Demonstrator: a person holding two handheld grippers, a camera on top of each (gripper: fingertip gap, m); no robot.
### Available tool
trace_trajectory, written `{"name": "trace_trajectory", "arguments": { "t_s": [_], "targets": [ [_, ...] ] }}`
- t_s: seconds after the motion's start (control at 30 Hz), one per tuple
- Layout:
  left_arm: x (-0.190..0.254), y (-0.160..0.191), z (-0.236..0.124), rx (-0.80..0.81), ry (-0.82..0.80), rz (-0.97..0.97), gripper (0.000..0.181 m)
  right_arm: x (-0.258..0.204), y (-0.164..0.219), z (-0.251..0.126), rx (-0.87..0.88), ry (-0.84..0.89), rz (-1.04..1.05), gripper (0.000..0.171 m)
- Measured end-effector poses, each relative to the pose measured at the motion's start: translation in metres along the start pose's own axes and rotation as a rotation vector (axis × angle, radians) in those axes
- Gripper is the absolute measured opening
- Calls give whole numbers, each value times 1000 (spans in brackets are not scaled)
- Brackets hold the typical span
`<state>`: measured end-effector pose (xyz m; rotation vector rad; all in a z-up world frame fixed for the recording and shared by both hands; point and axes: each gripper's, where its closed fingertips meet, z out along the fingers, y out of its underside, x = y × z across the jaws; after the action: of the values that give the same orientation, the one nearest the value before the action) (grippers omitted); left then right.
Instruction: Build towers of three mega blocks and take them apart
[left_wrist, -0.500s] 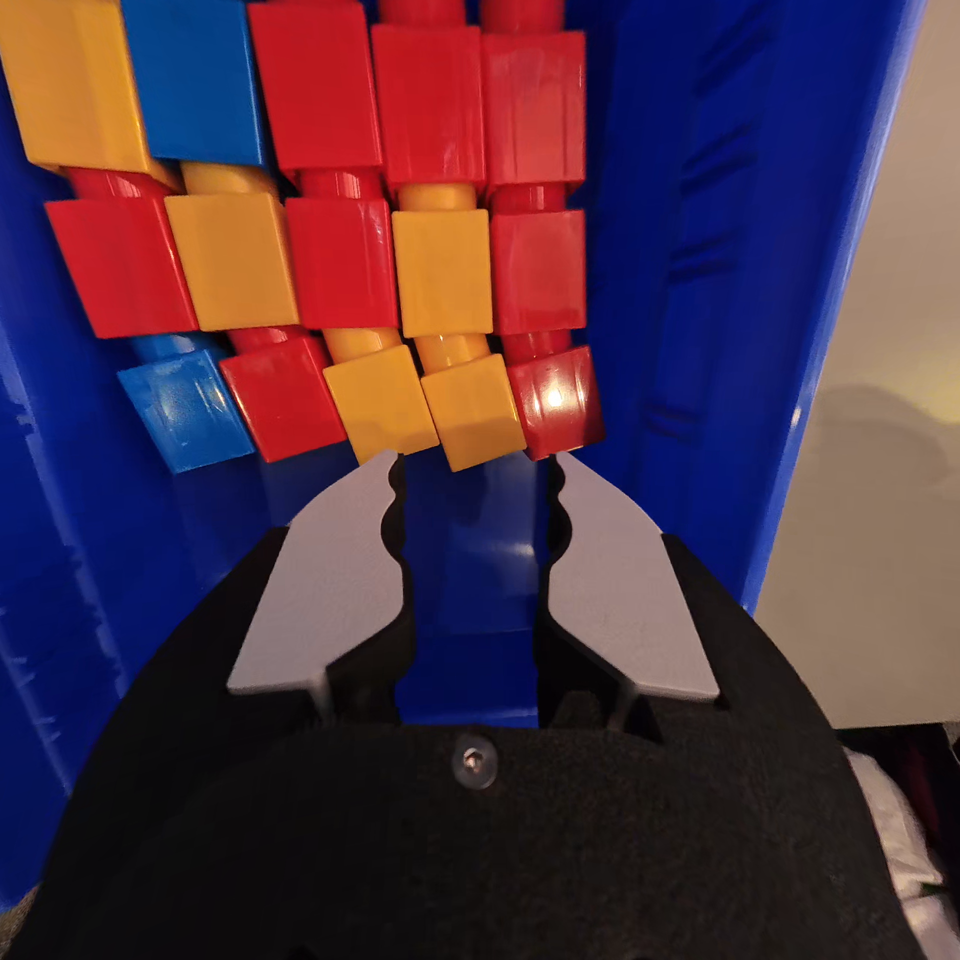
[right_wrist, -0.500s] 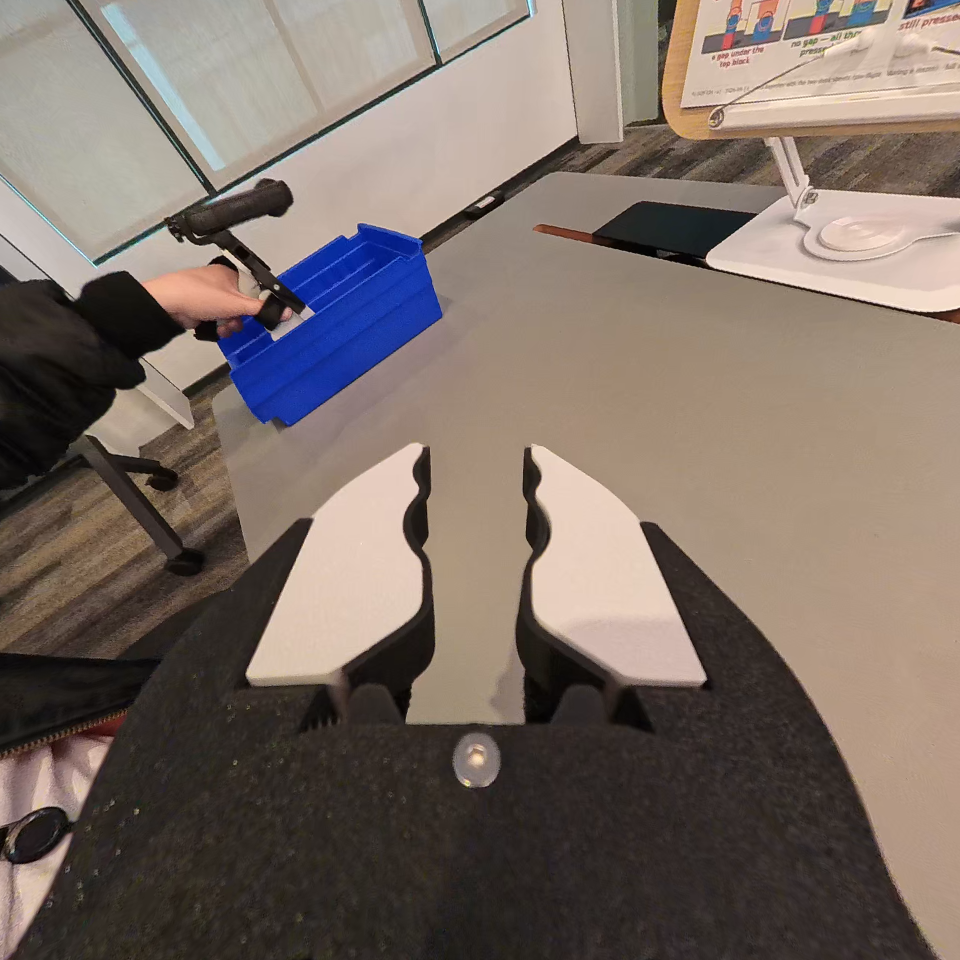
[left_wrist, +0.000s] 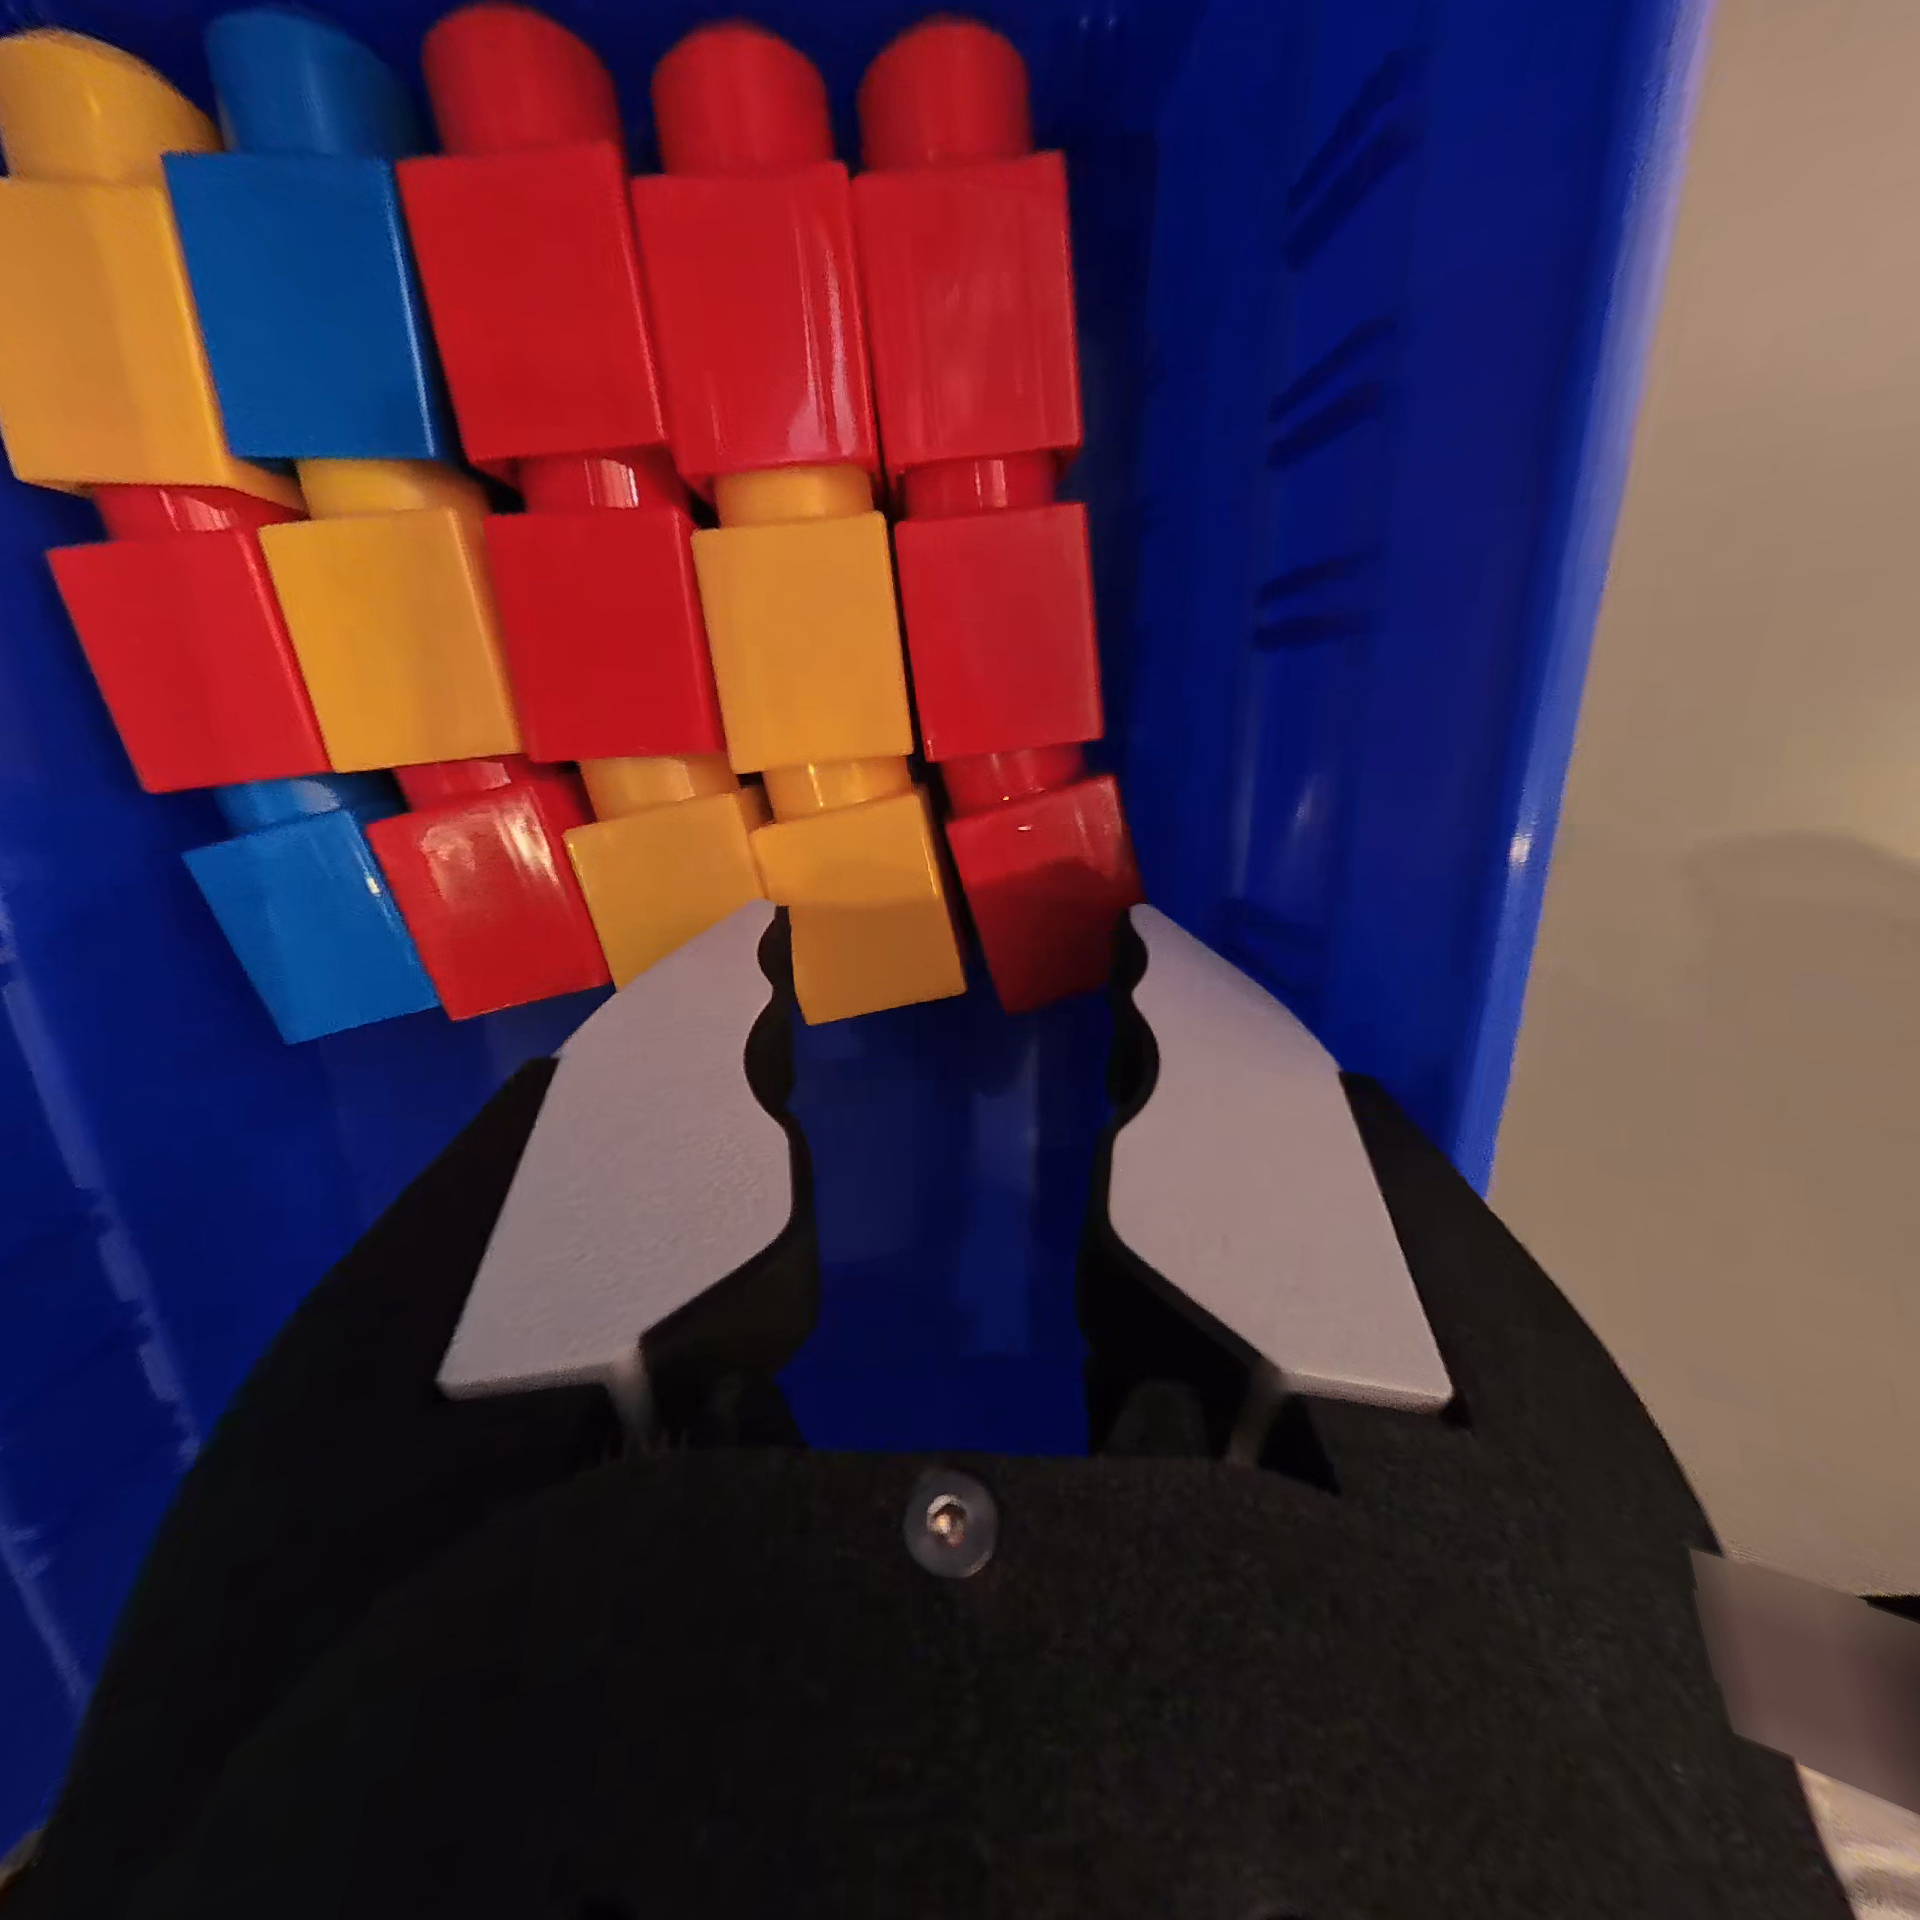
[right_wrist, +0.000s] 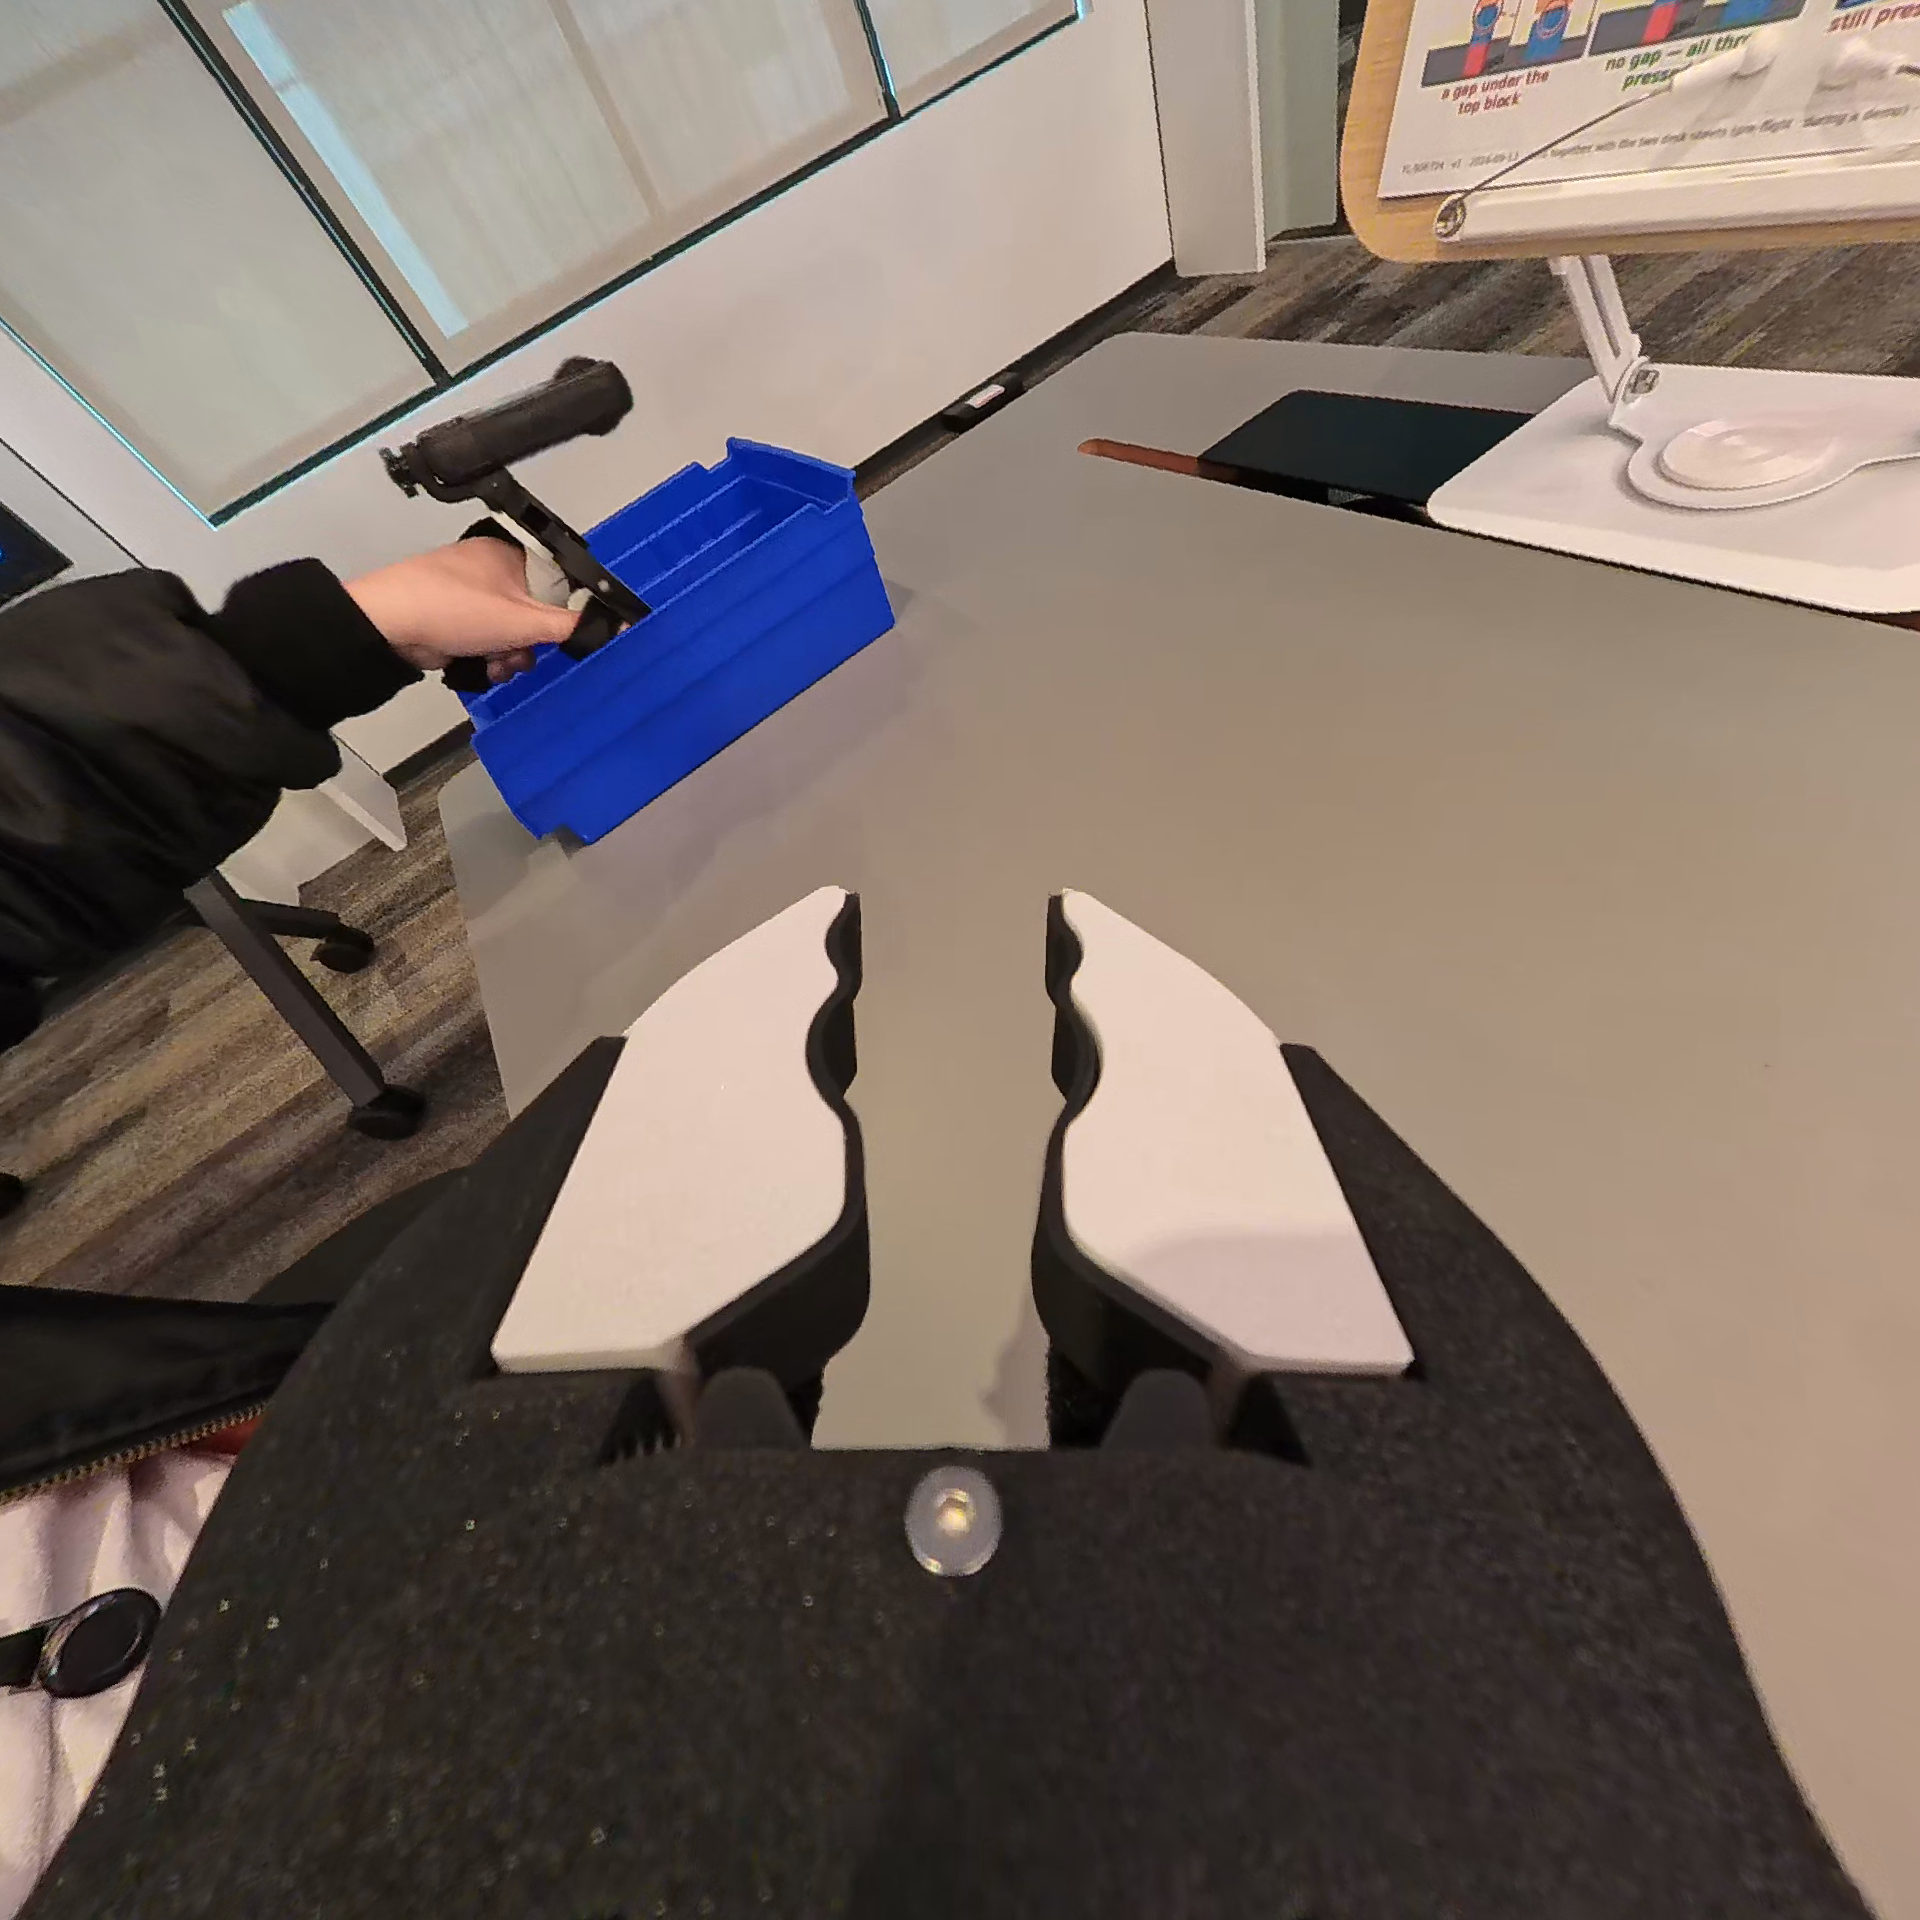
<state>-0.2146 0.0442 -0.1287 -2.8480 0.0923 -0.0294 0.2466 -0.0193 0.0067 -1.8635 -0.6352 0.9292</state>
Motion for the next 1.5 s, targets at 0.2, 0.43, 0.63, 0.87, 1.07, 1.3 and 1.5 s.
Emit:
{"name": "trace_trajectory", "arguments": {
  "t_s": [0.2, 0.43, 0.63, 0.87, 1.07, 1.3, 1.5],
  "targets": [
    [2, 12, -3, -27, -6, 80, 45, 1, -4, -4, 14, -5, 2, 33],
    [-4, 41, -12, -89, 4, 161, 23, 0, -5, -4, 31, -27, 15, 33],
    [-11, 60, -17, -85, -2, 221, 23, 1, -5, -4, 30, -33, 23, 33],
    [-21, 64, -19, -88, 53, 101, 60, -2, -14, -2, 41, -37, 18, 33],
    [-30, 74, -4, -166, -4, 97, 59, -3, -15, 3, 31, -46, 15, 33],
    [-27, 72, -3, -138, 32, 164, 36, -3, -11, 5, 26, -67, 28, 33],
    [-10, 49, -80, 216, 275, 205, 36, -33, -13, 15, 36, -182, -55, 33]
  ]
}}
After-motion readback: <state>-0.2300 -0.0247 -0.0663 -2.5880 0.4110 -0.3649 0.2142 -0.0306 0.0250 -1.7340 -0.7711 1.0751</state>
